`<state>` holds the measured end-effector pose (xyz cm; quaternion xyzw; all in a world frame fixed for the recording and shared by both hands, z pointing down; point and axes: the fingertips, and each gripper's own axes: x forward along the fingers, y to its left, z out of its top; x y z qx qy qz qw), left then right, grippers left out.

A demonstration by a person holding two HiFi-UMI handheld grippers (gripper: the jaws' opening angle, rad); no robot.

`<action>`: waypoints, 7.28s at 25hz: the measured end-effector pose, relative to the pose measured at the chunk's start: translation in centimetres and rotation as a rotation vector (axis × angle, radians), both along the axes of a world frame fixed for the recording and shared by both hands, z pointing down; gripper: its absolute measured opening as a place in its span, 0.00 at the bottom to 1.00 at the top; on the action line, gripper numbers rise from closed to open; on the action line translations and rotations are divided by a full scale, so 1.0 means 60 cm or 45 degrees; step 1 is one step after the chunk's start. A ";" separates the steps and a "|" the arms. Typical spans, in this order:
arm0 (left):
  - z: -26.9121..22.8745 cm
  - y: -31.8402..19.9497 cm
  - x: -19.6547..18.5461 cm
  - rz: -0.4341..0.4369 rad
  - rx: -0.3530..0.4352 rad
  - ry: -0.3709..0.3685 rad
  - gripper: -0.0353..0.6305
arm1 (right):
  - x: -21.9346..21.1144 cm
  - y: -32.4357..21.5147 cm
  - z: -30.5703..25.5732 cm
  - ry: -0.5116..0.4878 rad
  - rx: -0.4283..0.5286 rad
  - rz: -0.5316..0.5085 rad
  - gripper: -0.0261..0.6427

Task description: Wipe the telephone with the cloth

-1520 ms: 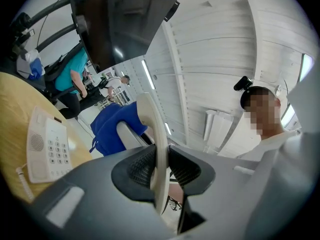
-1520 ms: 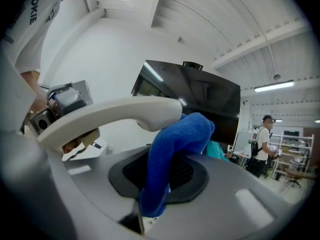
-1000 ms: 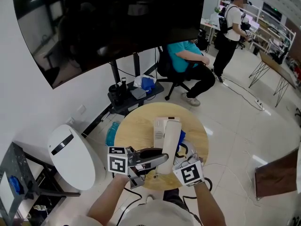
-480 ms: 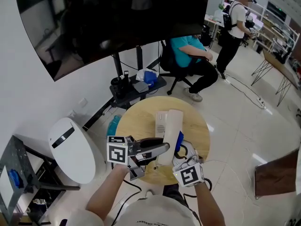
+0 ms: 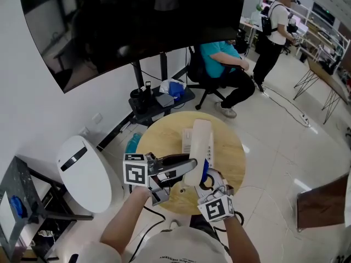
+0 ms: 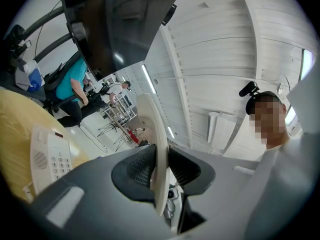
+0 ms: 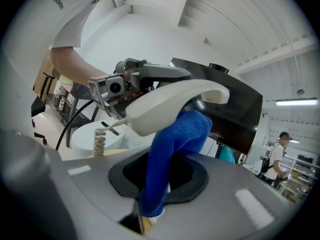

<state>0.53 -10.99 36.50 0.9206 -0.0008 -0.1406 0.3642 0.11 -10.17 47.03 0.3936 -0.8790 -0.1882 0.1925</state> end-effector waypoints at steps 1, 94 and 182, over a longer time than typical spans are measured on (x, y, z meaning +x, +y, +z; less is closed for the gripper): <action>-0.001 -0.003 -0.001 -0.006 0.000 0.003 0.17 | -0.002 0.003 0.003 -0.001 -0.005 -0.001 0.13; 0.461 -0.246 -0.003 -0.261 -0.743 -0.185 0.18 | 0.098 -0.063 0.035 -0.317 -0.355 0.289 0.13; 0.025 0.331 0.041 -0.931 0.472 -0.604 0.04 | 0.110 0.350 -0.123 -0.561 -0.261 0.179 0.13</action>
